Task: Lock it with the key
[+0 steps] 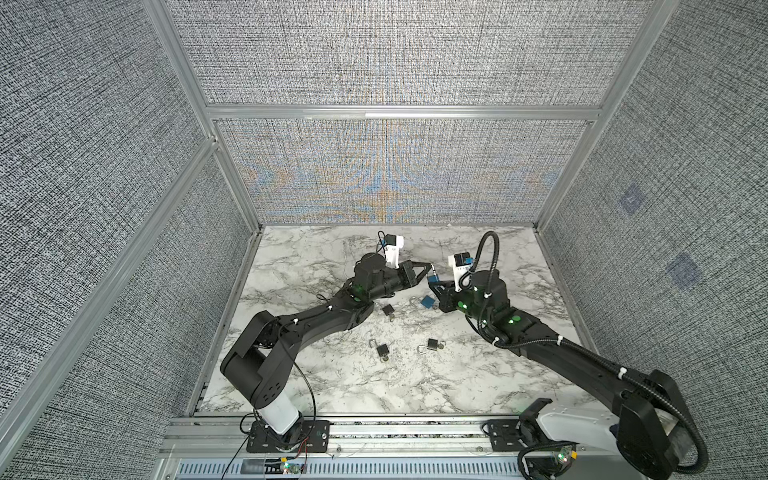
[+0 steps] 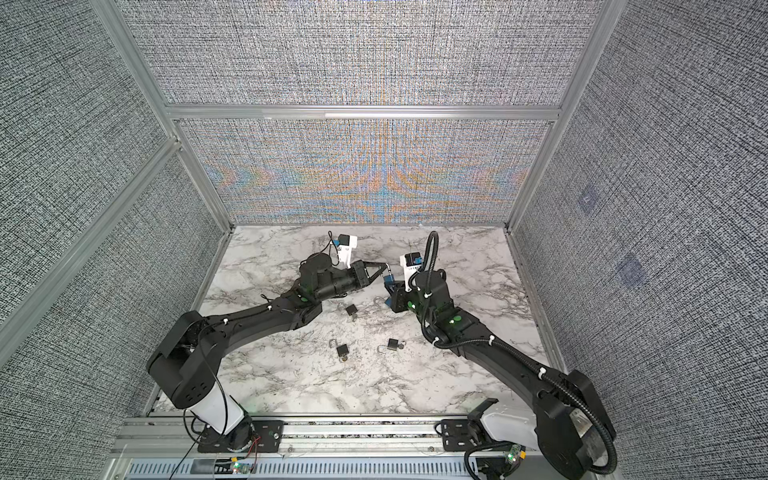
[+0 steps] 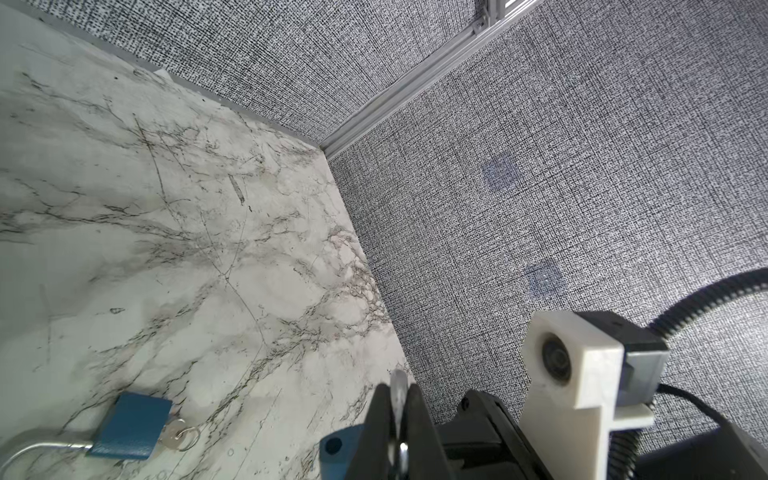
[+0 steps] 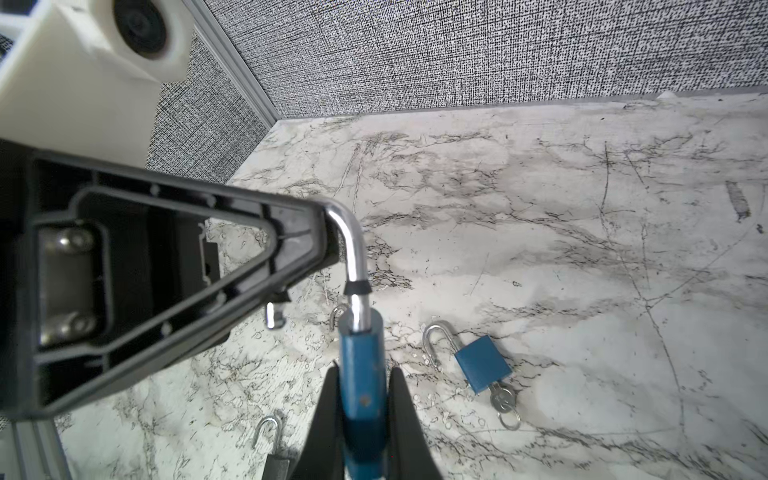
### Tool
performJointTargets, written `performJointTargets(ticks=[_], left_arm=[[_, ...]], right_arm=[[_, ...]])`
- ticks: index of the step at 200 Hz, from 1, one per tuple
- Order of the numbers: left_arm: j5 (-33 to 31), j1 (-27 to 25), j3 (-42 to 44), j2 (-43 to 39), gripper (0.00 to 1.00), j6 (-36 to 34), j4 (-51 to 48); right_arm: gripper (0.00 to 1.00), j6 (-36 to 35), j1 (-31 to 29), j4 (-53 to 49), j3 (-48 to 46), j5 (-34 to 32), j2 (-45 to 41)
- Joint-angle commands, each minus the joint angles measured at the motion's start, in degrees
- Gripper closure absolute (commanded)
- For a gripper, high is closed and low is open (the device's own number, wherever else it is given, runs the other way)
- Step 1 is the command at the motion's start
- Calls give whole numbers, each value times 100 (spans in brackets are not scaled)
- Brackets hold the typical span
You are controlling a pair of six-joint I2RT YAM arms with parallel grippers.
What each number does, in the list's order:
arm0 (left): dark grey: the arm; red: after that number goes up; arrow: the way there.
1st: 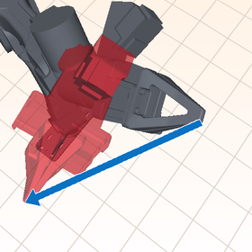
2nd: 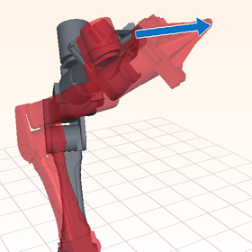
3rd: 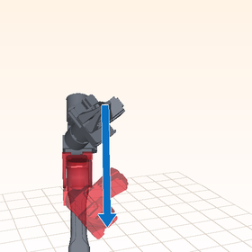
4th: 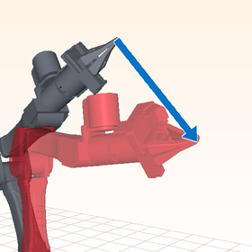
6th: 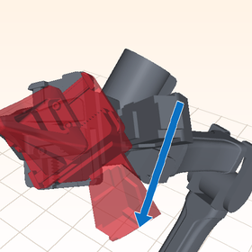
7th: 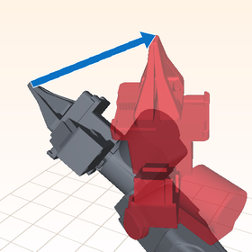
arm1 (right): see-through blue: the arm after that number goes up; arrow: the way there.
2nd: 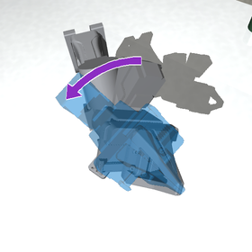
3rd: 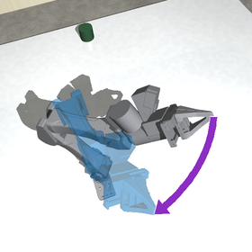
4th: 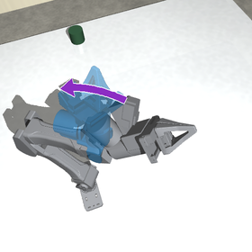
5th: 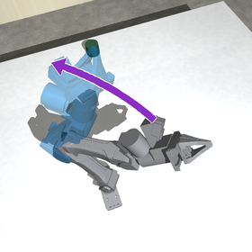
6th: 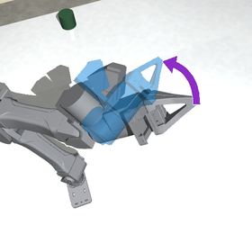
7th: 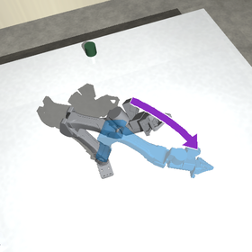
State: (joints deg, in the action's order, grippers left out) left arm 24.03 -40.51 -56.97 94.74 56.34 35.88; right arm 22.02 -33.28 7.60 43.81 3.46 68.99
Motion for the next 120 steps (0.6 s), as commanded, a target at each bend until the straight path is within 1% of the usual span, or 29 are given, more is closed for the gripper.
performJointTargets(ticks=[1, 7, 14, 28, 53, 60, 73, 99, 120], left_arm=[[-120, 34, -30, -85, 74, -395, -291], [-158, 43, -42, -116, 68, -490, -395], [-190, 87, -64, -155, 64, -595, -531], [-234, 183, -69, -258, 61, -831, -756], [-191, 390, -142, -488, 60, -1390, -1249], [-175, 456, -169, -550, 60, -1566, -1423], [-129, 544, -192, -674, 60, -1864, -1711], [77, 660, -183, -927, 60, -2504, -2150], [295, 676, -192, -1117, 60, -2959, -2431]], right_arm=[[100, 113, 70, -460, 262, 27, -96], [100, 101, 106, -658, 362, 158, -113], [100, 69, 140, -882, 472, 335, -132], [100, -17, 213, -1316, 659, 711, -205], [100, -151, 420, -2010, 875, 1545, -207], [100, -184, 488, -2148, 1080, 1849, -173], [100, -198, 615, -2359, 1150, 2266, -102], [100, -253, 892, -2574, 1269, 3191, 104], [100, -269, 1023, -2557, 1304, 3896, 303]])
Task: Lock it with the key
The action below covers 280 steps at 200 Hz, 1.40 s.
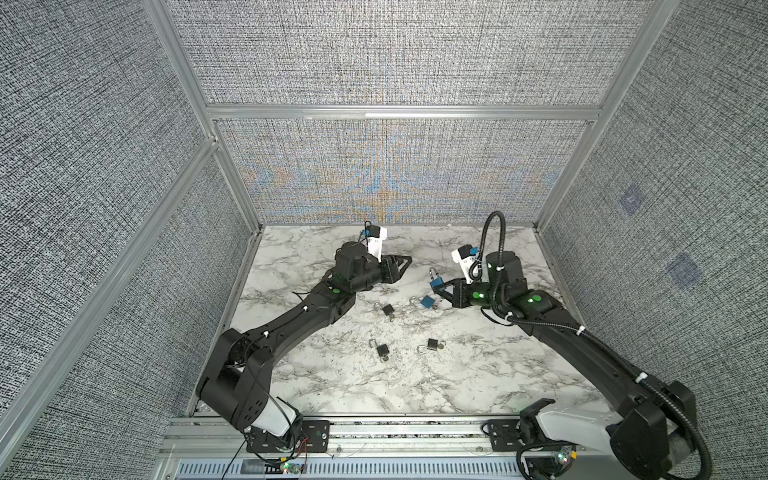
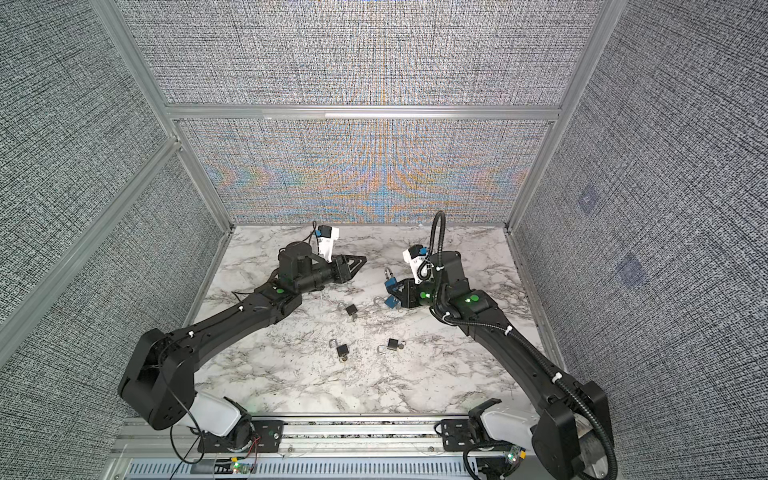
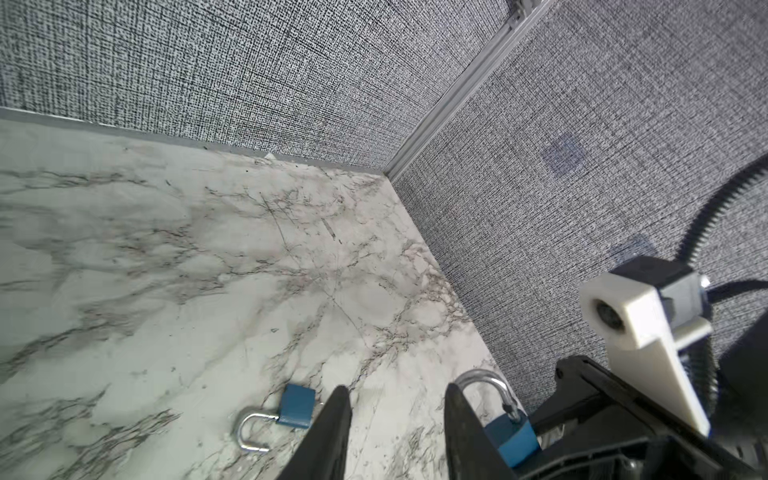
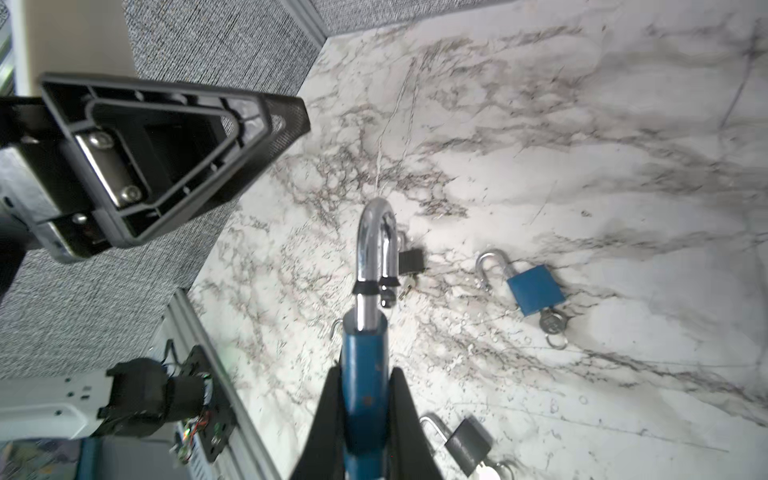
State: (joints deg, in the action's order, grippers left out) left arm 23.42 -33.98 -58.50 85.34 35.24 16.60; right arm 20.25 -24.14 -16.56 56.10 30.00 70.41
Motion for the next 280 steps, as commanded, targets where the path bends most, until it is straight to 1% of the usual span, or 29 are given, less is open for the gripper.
performJointTargets(ticks=[1, 24, 52, 95, 113, 140, 182, 211, 247, 280], left_arm=[[378, 23, -39, -185, 60, -864, -515], [846, 23, -74, -271, 61, -1133, -731], [1282, 23, -83, -210, 63, -1274, -967], [1612, 23, 66, -226, 64, -1324, -851], [1737, 23, 67, -229, 62, -1405, -885], [1882, 31, 44, -245, 59, -1467, -995], [2281, 100, 183, -360, 59, -1476, -948], [2475, 128, 289, -400, 63, -1452, -935], [2759, 137, 502, -369, 67, -1201, -597], [2782, 136, 559, -430, 72, -1160, -523]], right_arm=[[100, -92, 110, -140, 76, 1270, 172], [100, -154, 119, -48, 73, 1718, 314], [100, 18, 128, 353, -54, 2334, 388], [100, 26, 125, 366, -91, 3019, 559], [100, -38, 135, 305, -83, 3262, 610], [100, -159, 134, 154, -31, 3467, 710], [100, -350, 142, -82, 50, 3601, 868], [100, -386, 146, -111, 97, 3639, 894], [100, -380, 147, -120, 106, 3620, 930], [100, -377, 154, -163, 87, 3545, 933]])
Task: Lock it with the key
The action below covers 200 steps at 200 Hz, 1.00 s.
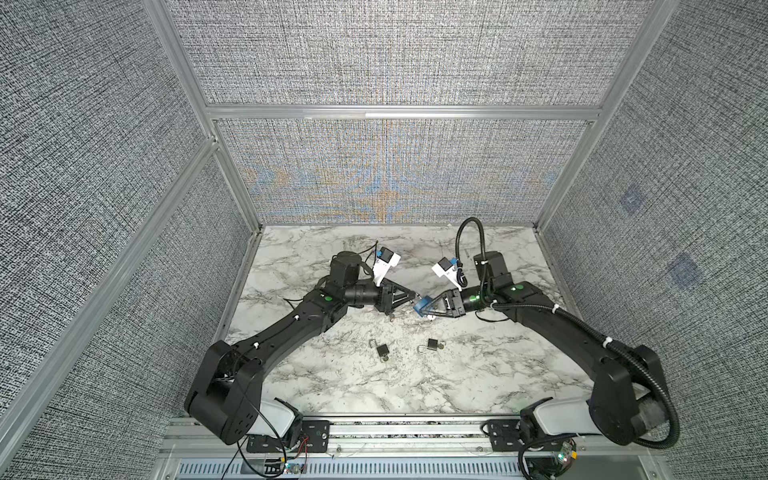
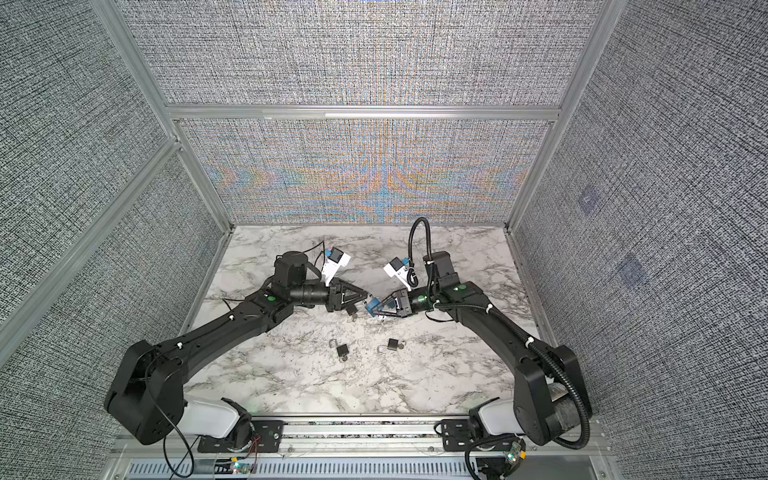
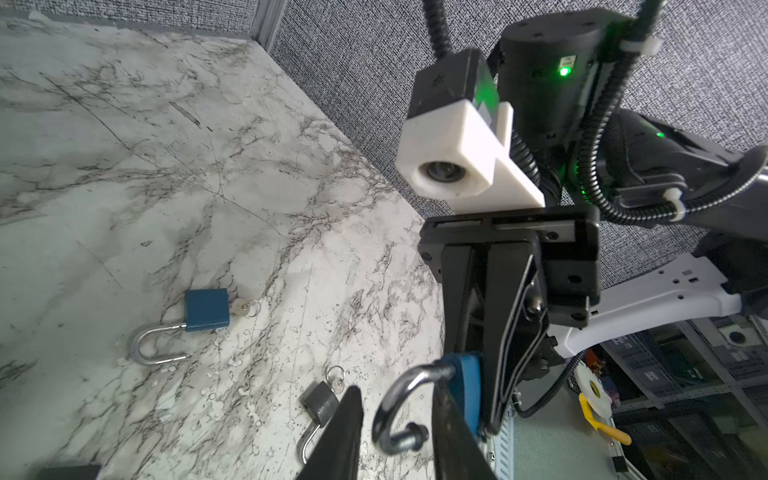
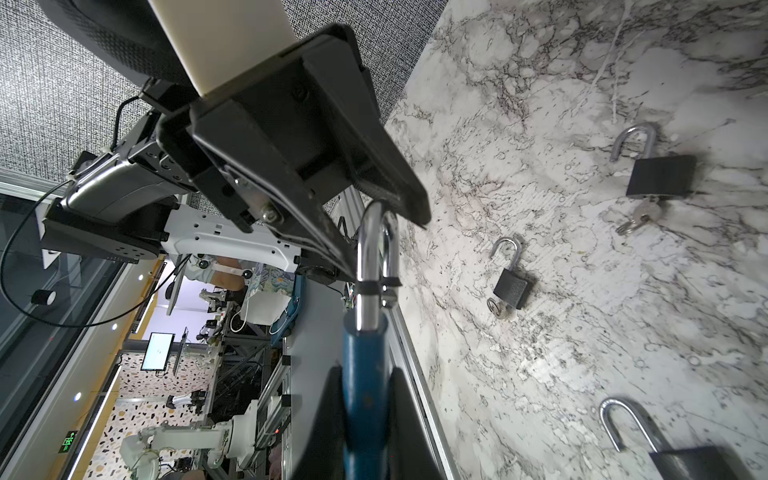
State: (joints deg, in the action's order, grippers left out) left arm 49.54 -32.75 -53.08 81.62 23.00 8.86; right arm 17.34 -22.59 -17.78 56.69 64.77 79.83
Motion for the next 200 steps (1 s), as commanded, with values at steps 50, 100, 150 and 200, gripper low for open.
performJointTargets(ticks=[50, 100, 150, 200], left_arm=[[144, 24, 17, -102, 77, 12, 184], [108, 26, 43, -87, 83, 20, 190], [131, 23, 88, -34, 95, 53, 239], [144, 23, 161, -42, 100, 107, 302]], right_arm=[[100, -73, -1, -74, 53, -24, -12], [100, -58, -8, -85, 84, -52, -12], [100, -17, -9, -59, 81, -36, -25], [100, 45, -13, 23, 86, -14, -36]])
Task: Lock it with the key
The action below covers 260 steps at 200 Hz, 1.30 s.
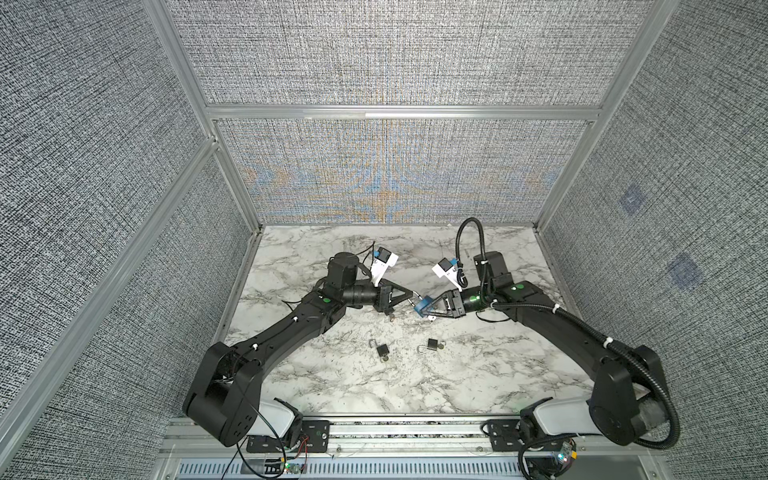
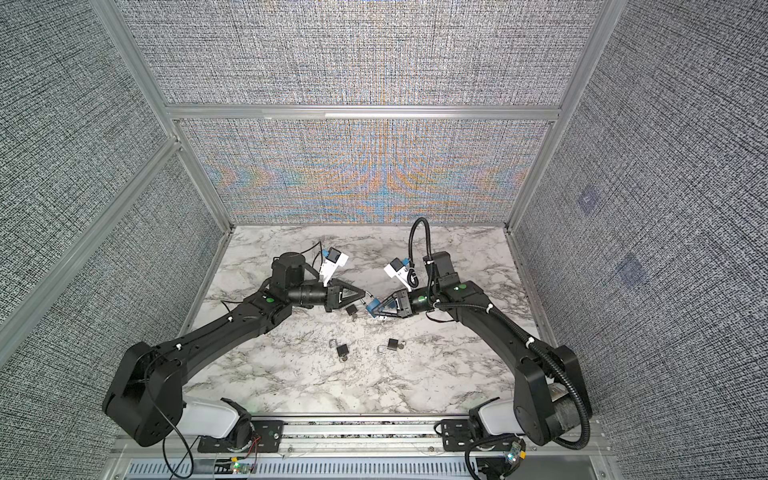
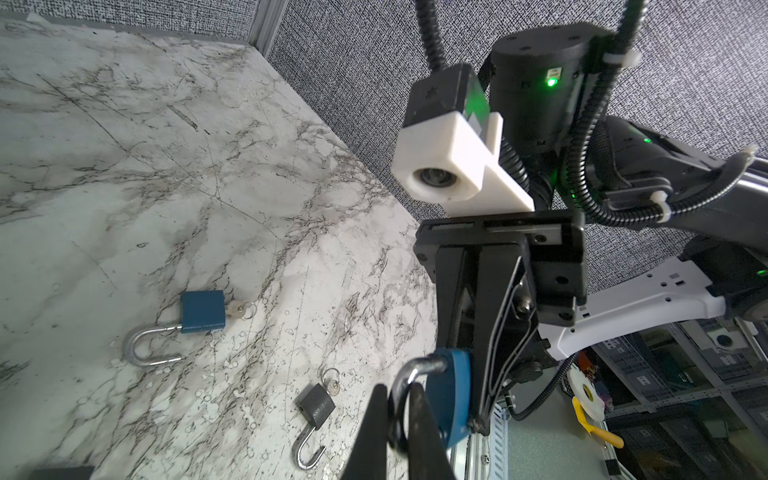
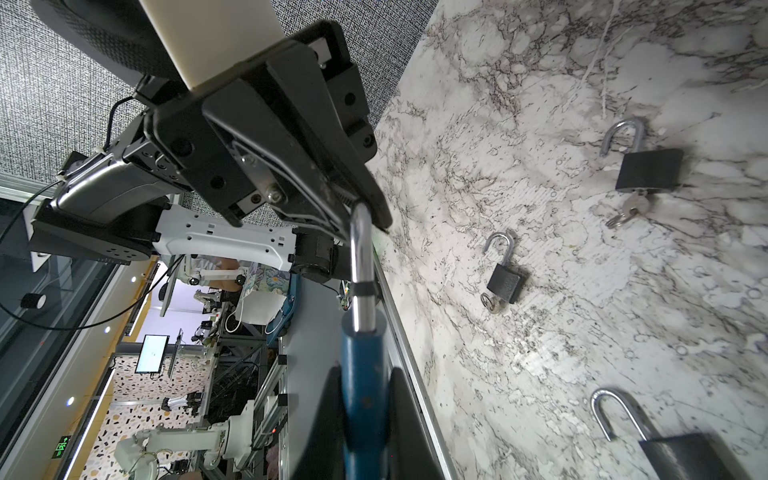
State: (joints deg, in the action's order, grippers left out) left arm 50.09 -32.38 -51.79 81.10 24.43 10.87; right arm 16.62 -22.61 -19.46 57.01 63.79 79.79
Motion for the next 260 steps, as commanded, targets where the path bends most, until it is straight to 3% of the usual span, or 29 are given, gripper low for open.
performJointTargets(ticks=[1, 260], left_arm=[[89, -14, 35, 11, 100, -34, 100], [208, -199, 437, -82, 100, 326, 580]], right_arm=[[100, 120, -9, 194, 50, 87, -33], [100, 423, -15, 538, 152, -181, 20]])
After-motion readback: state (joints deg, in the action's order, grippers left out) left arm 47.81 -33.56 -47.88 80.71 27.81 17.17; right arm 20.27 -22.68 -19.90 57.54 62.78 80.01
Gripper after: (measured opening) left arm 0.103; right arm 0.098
